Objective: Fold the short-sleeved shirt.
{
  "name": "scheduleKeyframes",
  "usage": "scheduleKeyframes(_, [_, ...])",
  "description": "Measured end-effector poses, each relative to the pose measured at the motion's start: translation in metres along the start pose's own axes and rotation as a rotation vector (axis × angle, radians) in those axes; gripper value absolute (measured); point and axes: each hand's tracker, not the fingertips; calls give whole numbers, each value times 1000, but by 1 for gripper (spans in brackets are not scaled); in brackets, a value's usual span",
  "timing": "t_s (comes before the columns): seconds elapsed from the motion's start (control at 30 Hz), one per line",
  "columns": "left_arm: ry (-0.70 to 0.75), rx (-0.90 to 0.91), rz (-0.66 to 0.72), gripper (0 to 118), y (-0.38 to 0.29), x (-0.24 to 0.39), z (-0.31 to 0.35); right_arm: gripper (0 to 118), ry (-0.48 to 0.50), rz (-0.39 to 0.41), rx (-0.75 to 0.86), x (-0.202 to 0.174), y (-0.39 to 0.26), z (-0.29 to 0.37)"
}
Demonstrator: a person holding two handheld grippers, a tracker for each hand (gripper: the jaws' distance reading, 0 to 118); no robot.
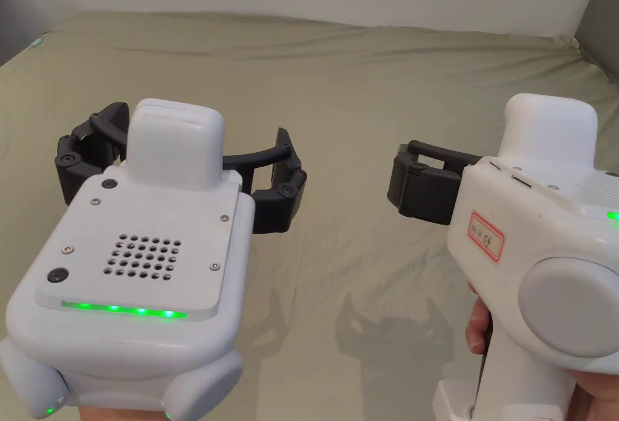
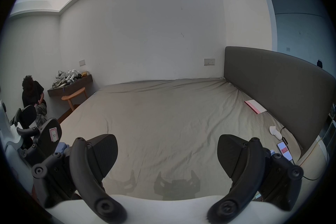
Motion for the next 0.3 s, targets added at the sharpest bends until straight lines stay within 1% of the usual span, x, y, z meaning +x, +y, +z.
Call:
scheduleKeyframes(0.03, [-1,-2,1,118,0,0,0,113,-5,5,-12,-1,0,-1])
scheduleKeyframes(0.13, [4,-7,0,118,-2,-1,0,113,-15,-21,-13,1,-1,-1])
scheduleKeyframes(0.2, [5,-10,2,118,-2,-1,0,113,11,-46,-31,4,0,-3])
scheduleKeyframes(0.3, [6,-13,4,118,-3,-1,-1,113,28,-44,-48,8,1,-5])
